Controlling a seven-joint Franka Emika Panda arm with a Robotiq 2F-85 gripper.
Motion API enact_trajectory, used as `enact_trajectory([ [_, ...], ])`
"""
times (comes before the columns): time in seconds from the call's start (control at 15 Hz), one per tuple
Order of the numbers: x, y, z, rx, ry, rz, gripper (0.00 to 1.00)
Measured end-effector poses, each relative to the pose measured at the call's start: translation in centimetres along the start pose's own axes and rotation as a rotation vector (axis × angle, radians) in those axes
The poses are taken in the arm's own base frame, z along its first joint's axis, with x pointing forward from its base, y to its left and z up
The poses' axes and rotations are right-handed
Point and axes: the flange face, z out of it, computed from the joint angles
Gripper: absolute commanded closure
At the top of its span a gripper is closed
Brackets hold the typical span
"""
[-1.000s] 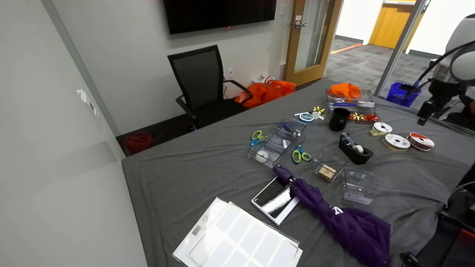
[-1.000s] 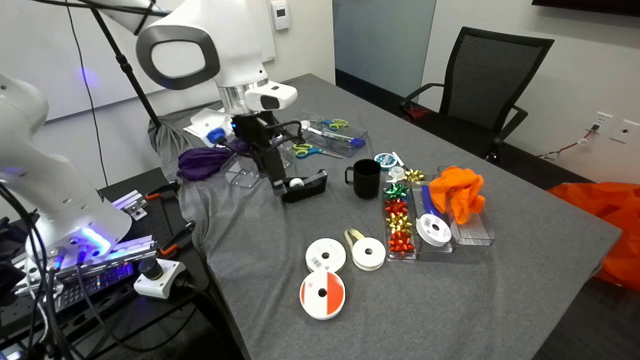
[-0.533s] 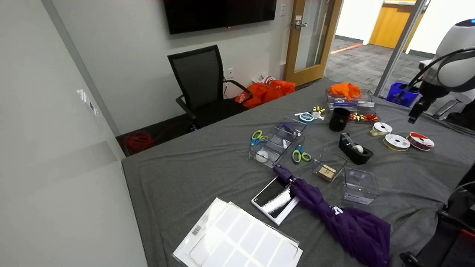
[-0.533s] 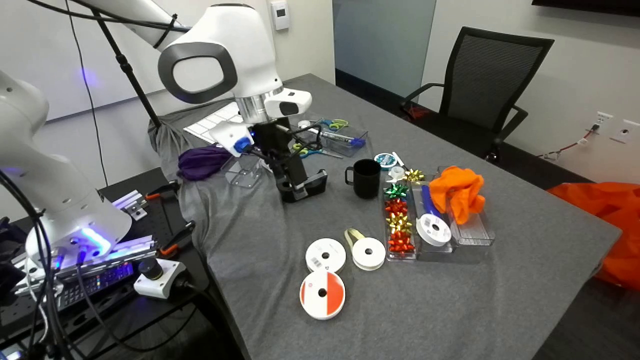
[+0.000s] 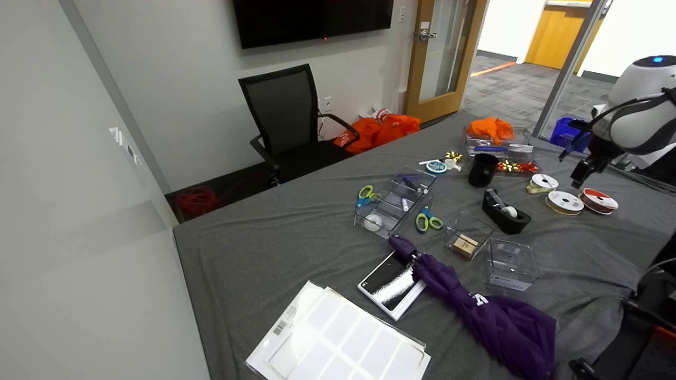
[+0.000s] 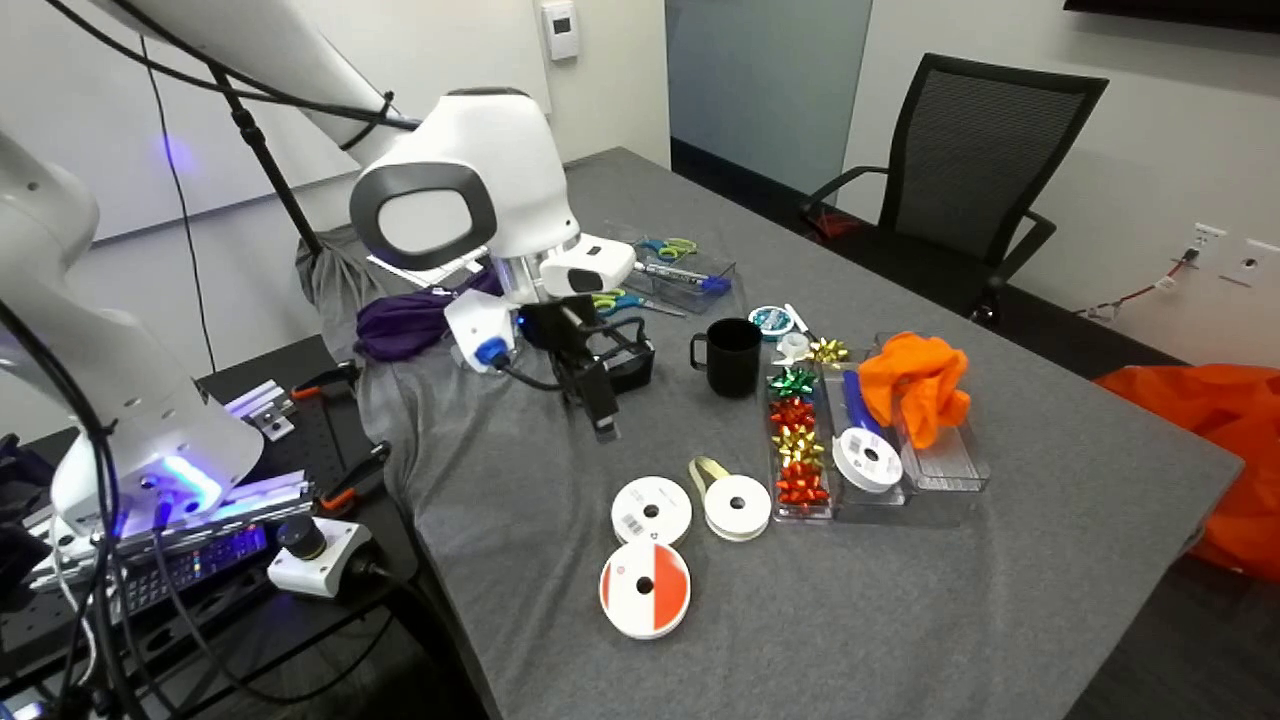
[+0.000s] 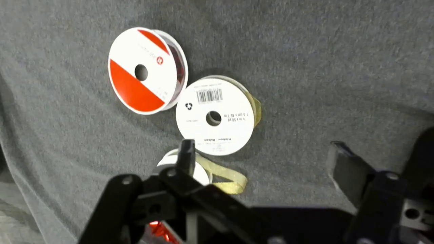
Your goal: Put the tape item in the container
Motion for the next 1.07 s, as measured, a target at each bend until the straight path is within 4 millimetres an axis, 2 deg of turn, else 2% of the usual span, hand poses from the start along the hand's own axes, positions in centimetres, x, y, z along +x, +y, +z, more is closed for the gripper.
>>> enact_trajectory([
  [0.2, -0.6, 0.1, 4.3, -0.005, -0.058, 0.069, 0.0],
  [0.4, -1.0, 0.7, 7.5, -0.027, -0.105, 0.13, 0.0],
  [0.67, -1.0, 2.0, 10.2, -0.087, -0.087, 0.179, 0.0],
  [1.07, -1.2, 4.1, 13.3, -0.192, -0.051, 0.183, 0.0],
])
